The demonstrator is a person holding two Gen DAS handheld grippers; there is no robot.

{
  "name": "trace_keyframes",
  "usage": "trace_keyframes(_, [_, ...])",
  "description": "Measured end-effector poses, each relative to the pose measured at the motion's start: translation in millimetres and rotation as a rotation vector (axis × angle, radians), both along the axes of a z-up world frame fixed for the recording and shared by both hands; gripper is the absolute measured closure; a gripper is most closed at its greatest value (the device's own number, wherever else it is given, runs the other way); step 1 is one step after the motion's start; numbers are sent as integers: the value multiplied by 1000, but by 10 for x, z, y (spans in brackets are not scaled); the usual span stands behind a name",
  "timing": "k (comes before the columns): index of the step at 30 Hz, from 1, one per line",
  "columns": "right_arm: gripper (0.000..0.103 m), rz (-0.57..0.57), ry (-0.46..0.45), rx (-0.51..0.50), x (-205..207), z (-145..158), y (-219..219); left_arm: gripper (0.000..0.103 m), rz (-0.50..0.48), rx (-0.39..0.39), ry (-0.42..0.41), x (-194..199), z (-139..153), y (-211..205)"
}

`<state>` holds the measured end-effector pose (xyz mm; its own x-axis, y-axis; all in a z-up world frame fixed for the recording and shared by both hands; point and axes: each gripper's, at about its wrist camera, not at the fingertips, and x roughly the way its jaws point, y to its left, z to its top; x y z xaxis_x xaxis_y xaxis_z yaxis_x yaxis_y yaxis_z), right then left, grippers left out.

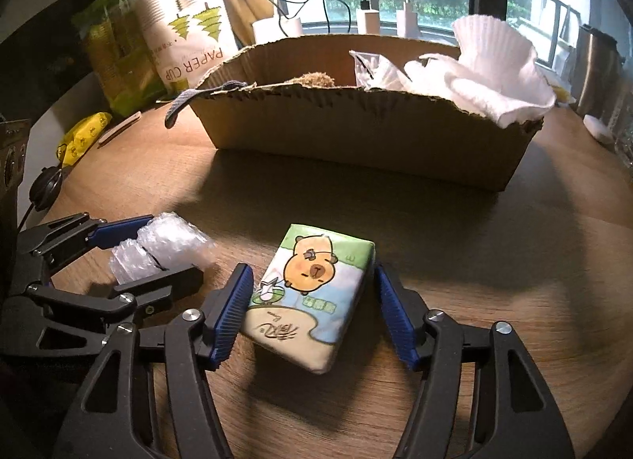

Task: Organize soft objects
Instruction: 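Grasp bubble-wrap pieces with left gripper while right gripper grasps green cartoon tissue pack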

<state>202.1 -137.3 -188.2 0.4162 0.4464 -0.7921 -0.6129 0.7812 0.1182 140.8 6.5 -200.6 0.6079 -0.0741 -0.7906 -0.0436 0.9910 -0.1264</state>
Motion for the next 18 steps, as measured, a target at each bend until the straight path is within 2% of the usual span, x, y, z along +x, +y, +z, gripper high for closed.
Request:
trace_keyframes(2, [43, 5, -2, 6, 1, 4, -3, 50, -17, 23, 3, 11, 5, -72])
trace_keyframes(6, [45, 8, -7, 19, 12, 22, -59, 57, -40, 26, 4, 39, 17, -155])
trace_keyframes(18, [45, -7, -29, 46, 37, 107, -267, 61, -75, 16, -29, 53, 136, -287])
